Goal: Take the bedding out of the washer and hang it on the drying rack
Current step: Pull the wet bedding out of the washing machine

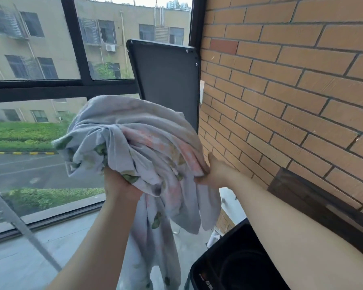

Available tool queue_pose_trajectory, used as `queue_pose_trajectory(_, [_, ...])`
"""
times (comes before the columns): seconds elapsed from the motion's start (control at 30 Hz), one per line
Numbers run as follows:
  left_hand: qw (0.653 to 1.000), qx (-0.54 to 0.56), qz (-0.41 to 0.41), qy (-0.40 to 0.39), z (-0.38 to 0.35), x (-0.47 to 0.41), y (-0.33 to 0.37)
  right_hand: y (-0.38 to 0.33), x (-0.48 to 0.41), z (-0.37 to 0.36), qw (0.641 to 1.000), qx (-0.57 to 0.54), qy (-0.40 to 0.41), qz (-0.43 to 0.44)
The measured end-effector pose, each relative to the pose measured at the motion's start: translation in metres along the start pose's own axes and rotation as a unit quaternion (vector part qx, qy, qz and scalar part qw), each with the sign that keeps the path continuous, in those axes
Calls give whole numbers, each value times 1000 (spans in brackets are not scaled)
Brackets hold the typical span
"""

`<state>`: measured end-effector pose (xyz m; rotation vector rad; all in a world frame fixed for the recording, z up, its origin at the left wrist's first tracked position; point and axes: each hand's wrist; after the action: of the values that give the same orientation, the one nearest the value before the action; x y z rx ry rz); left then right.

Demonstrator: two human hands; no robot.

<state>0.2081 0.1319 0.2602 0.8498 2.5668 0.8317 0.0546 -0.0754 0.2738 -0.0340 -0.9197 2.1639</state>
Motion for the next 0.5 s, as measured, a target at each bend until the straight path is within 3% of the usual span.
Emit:
queue_pose_trajectory(0.1, [998,-2,36,42,-3,-1,-19,13,5,-7,999,36,-17,-16])
queue_pose_trajectory(0.2, [995,-4,66,70,-9,-5,-35,17,19,-8,1000,5,-17,9])
queue_pose_trajectory(0.33, [993,-6,92,72,-25,-1,-53,30,37,6,999,-24,47,-3])
queue_pose_trajectory(0.5, [990,7,128,56,-41,-4,-80,80,39,31,986,82,118,-85])
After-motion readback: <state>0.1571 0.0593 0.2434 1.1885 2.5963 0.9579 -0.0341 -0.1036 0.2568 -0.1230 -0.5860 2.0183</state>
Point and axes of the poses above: each hand's wrist, its own x-axis away from the middle knuckle, its own z-axis out of the back of the hand, y = z × x, and after that the axes turned 12 degrees about -x, right-handed
